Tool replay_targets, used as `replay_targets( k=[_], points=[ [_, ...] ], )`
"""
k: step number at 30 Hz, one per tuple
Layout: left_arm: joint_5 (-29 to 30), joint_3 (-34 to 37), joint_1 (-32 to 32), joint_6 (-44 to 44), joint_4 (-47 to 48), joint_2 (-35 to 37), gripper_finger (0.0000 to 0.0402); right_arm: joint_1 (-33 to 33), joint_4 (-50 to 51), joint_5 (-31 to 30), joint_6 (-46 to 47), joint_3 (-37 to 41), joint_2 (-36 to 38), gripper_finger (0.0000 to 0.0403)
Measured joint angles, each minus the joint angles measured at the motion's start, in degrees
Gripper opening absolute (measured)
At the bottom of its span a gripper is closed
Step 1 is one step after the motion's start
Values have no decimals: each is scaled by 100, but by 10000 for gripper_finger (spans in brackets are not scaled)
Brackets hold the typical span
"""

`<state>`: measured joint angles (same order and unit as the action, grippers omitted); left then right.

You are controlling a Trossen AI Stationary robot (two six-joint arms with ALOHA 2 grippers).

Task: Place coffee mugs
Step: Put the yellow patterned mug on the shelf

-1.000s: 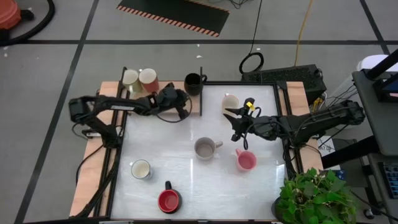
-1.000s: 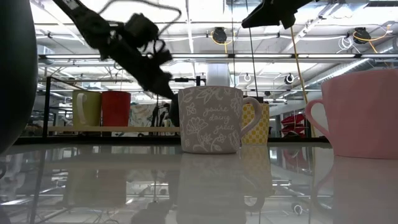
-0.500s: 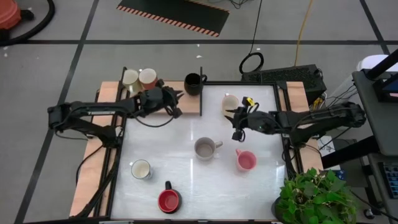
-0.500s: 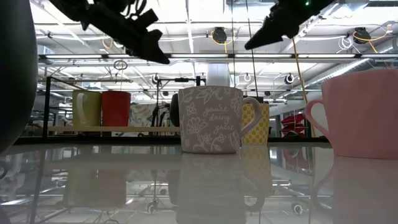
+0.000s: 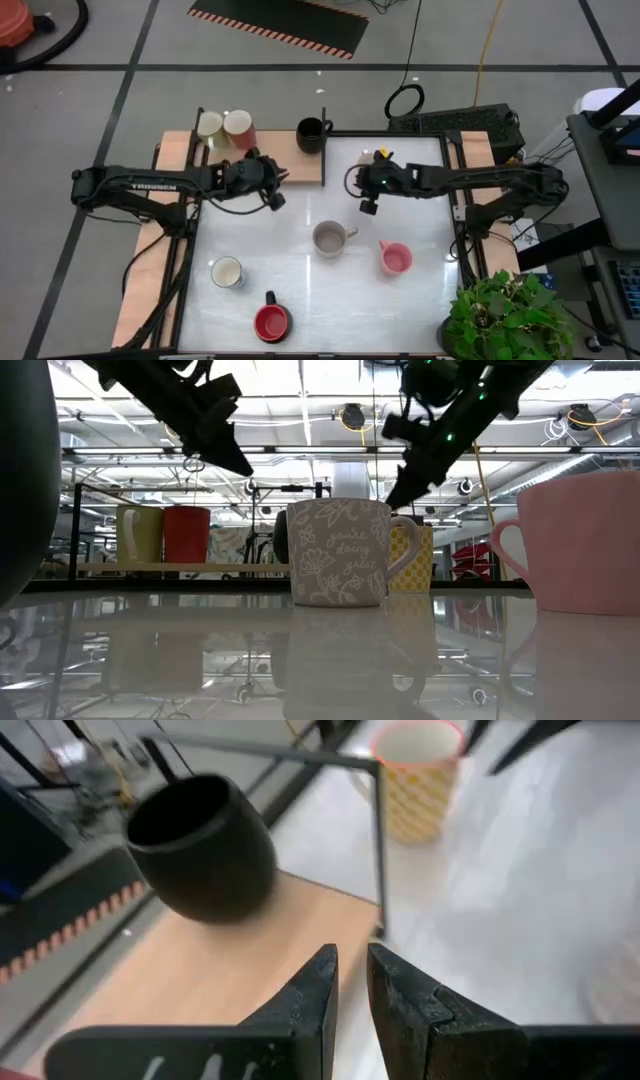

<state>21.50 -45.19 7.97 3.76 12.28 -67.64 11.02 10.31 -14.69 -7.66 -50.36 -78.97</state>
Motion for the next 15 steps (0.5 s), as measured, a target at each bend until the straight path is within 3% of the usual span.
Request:
replay_targets(
  k=[9,15],
  points=[
    [29,0,-809,401,435,-7,63,83,647,-197,-304,-570,-623,186],
    [477,0,-1243,402,426,-7,63,88,996,-224,-327,-742,-565,196]
  ],
)
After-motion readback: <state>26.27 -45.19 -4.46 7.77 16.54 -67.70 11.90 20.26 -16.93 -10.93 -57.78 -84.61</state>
